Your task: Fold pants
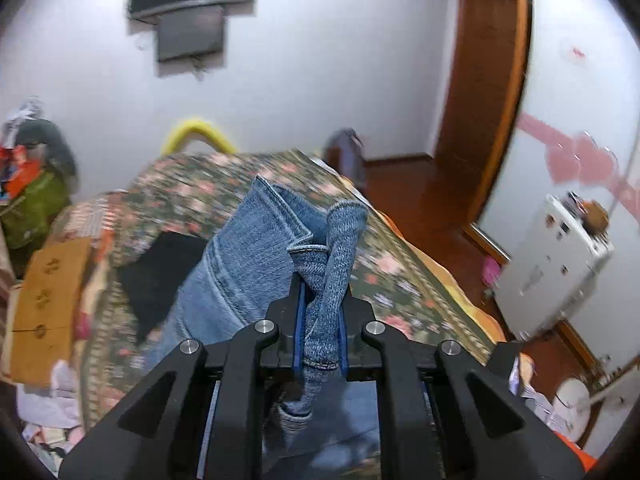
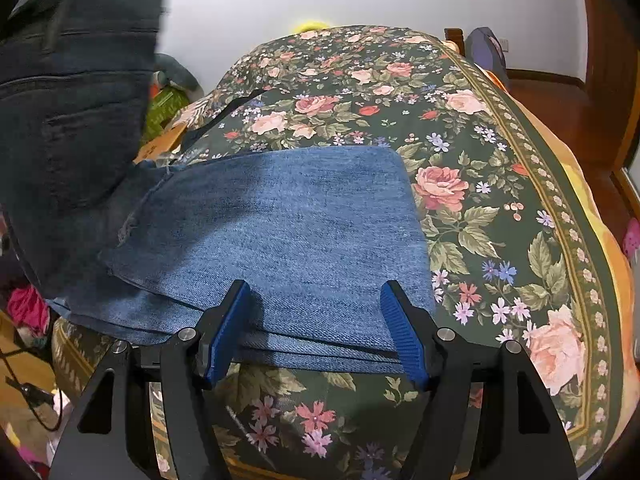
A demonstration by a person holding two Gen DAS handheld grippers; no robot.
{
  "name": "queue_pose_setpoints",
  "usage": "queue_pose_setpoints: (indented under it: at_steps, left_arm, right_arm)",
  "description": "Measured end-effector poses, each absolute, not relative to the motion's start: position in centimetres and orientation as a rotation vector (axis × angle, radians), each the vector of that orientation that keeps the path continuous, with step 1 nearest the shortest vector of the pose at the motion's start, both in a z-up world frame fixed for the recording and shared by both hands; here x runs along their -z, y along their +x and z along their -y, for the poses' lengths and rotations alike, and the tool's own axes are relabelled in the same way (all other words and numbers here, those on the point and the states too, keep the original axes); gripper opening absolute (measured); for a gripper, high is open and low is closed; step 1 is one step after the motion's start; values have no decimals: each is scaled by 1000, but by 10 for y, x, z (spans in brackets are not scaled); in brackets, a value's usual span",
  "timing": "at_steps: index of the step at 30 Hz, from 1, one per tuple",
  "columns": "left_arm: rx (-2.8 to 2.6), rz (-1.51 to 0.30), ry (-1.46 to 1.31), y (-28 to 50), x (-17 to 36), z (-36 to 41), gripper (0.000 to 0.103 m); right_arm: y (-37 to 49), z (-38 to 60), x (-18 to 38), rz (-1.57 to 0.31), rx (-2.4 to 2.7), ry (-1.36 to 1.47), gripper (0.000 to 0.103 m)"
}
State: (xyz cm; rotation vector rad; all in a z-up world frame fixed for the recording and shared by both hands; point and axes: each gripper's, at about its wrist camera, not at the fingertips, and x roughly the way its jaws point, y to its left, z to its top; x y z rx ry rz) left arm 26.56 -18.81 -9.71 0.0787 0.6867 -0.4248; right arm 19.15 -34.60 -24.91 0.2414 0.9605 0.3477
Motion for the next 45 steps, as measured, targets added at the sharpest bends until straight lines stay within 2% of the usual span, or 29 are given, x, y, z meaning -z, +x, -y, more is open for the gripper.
queue_pose_setpoints:
  at_steps: [11,16,18,21,22,23,29,34,39,45]
  left_arm:
    - [574,-935,171,271,204,283,12]
    - [575,-980,244,262,235,300,13]
    - [574,-994,272,259,242,304,17]
    - [613,-1038,264,259,247,308,47]
    - [613,-1037,255,256,244,307,67]
    - [605,-1010,248,252,237,305,73]
    - [552,-846,298,247,184,275,73]
    - [375,-815,290,288,161,202,74]
    - [191,-899,277,344,176,123,74]
    - [117,-1027,286,395,229,69,74]
  right_arm:
    - [160,386,238,-960,-307,295,64]
    - [146,406,243,-990,-250,318,64]
    - [141,413,244,-998,-230,321,64]
    - [136,417,243,-1000,-209,325,64]
    - [135,418,242,-999,-204,326,64]
    - [134,419,240,-996,-201,327,64]
    - [132,411,228,-973,-225,323,64]
    - [135,390,218,-954,-276,311,64]
    - [142,364,217,-967,-333,309,64]
    - [151,331,220,-988,-386,306,64]
